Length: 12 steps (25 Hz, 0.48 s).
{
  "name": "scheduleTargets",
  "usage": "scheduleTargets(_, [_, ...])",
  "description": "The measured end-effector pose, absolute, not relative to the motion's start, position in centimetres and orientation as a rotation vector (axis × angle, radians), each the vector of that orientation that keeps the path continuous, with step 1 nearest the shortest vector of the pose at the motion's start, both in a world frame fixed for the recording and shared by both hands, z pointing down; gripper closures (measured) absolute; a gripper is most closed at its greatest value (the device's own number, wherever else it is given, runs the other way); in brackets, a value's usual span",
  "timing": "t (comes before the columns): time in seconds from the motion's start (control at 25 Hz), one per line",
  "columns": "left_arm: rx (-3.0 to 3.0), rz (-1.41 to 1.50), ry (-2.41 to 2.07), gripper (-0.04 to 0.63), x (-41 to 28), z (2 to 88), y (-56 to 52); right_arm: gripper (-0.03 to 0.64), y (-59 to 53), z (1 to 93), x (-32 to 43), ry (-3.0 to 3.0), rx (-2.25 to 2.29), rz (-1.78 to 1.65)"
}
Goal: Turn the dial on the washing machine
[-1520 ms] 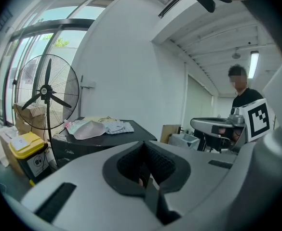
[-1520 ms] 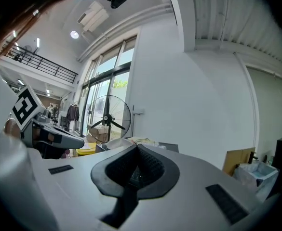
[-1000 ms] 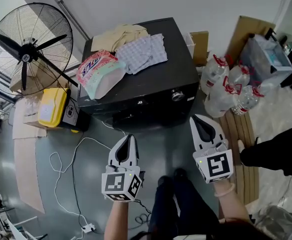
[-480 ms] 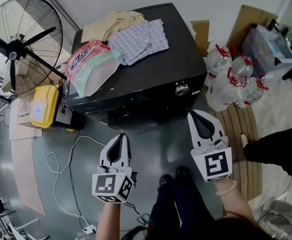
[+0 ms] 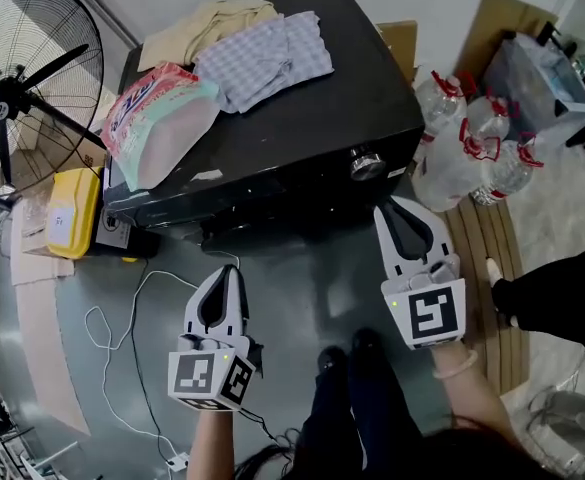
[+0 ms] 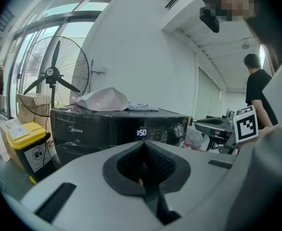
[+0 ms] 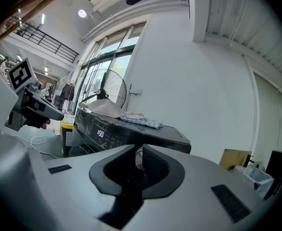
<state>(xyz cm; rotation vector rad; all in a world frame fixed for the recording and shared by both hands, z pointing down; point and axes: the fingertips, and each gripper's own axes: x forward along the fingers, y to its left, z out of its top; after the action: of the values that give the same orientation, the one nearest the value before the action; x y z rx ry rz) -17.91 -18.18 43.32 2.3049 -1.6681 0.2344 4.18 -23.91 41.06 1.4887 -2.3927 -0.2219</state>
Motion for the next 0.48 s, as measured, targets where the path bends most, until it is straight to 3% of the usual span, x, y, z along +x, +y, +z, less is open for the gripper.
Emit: scheduleTargets(0.48, [2.263,0.250,-1.635,0.578,-17.6,47.5,-18.4,0.454,-26.6,44.4,4.1,-2.345,1.451,-0.282])
